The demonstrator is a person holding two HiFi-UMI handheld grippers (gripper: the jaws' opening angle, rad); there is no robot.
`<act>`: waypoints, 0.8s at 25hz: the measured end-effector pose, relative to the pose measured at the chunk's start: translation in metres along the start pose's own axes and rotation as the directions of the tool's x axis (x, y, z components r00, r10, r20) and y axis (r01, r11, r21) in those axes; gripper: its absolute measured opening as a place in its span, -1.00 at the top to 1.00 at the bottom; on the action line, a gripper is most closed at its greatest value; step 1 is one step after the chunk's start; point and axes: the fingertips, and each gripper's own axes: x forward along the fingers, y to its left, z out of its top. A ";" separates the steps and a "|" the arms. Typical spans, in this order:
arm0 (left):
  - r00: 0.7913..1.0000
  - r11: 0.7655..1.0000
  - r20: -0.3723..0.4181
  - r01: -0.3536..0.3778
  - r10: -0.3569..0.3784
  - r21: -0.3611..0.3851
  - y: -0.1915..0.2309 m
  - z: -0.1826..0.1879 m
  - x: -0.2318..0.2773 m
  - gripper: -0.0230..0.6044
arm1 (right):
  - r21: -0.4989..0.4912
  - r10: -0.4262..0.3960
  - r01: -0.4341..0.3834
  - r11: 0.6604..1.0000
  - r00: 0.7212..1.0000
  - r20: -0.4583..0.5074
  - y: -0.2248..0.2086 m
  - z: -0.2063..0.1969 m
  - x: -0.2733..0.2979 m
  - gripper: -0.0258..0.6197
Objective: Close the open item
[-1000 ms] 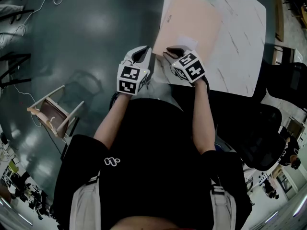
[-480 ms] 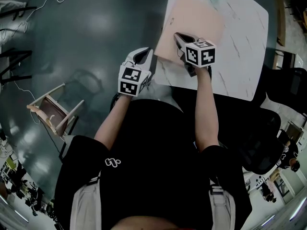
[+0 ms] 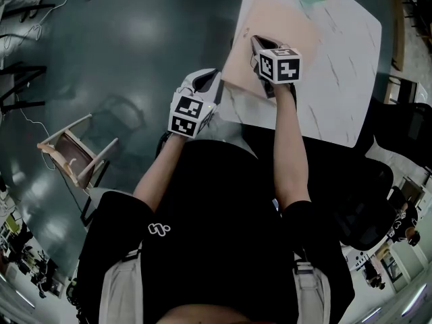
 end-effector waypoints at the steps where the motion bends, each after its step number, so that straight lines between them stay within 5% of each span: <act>1: 1.000 1.000 -0.002 0.007 -0.007 0.003 -0.002 0.000 0.001 0.96 | -0.012 -0.011 0.011 1.000 1.000 -0.008 -0.001 0.001 0.002 0.95; 20: 1.000 1.000 0.000 0.023 -0.023 0.020 -0.003 0.006 0.004 0.96 | -0.236 -0.136 0.093 0.967 0.975 -0.174 0.001 -0.007 0.017 0.95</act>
